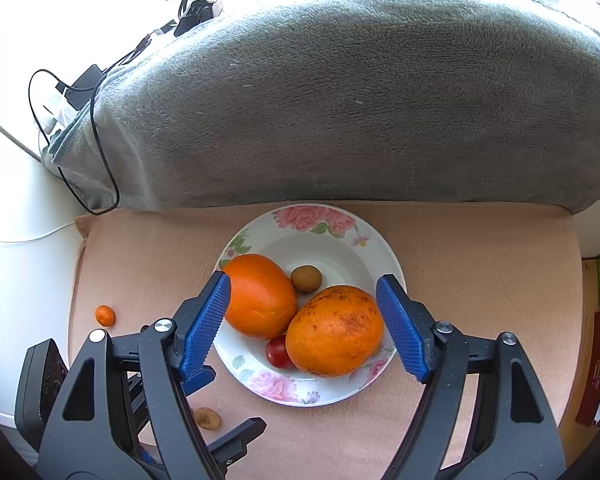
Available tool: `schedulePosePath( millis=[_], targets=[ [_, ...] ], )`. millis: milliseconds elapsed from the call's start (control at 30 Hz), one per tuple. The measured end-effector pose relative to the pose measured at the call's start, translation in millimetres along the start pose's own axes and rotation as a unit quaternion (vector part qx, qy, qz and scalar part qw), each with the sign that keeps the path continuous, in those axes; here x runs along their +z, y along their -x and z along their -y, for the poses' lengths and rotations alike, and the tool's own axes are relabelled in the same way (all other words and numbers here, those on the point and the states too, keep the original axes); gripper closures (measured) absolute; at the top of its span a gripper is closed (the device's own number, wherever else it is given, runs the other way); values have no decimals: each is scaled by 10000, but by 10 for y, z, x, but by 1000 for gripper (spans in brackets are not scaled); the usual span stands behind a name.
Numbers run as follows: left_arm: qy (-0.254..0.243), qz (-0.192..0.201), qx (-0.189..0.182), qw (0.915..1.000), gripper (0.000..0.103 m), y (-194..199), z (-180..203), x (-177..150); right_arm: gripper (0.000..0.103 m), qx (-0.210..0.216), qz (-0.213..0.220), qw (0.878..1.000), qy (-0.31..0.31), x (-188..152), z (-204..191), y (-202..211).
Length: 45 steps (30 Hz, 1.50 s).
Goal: Organize fruits
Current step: 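Open both grippers to drop the fruits onto the plate, then move both grippers back toward the remaining small fruits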
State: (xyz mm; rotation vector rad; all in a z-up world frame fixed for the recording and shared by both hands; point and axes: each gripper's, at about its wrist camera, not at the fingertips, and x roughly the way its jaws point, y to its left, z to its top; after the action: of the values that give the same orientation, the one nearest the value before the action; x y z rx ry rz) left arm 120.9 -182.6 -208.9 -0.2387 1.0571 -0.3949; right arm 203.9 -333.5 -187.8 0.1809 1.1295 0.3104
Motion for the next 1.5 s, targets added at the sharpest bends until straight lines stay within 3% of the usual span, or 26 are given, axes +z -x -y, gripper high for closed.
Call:
schedulePosePath(
  millis=[433, 900, 1200, 1500],
  targets=[
    [-23, 22, 89, 10000, 40, 377, -195, -195, 25, 75, 184, 9997, -106, -227, -154, 210],
    [535, -39, 482, 9974, 40, 772, -932, -474, 25, 119, 228, 9996, -116, -716, -378, 361],
    [1046, -50, 732, 9918, 40, 985, -1433, -642, 25, 89, 14, 9998, 194, -1040, -583, 265],
    [1190, -134, 671, 9905, 42, 901, -1539, -582, 28, 65, -351, 9988, 350, -1313, -731, -2]
  ],
)
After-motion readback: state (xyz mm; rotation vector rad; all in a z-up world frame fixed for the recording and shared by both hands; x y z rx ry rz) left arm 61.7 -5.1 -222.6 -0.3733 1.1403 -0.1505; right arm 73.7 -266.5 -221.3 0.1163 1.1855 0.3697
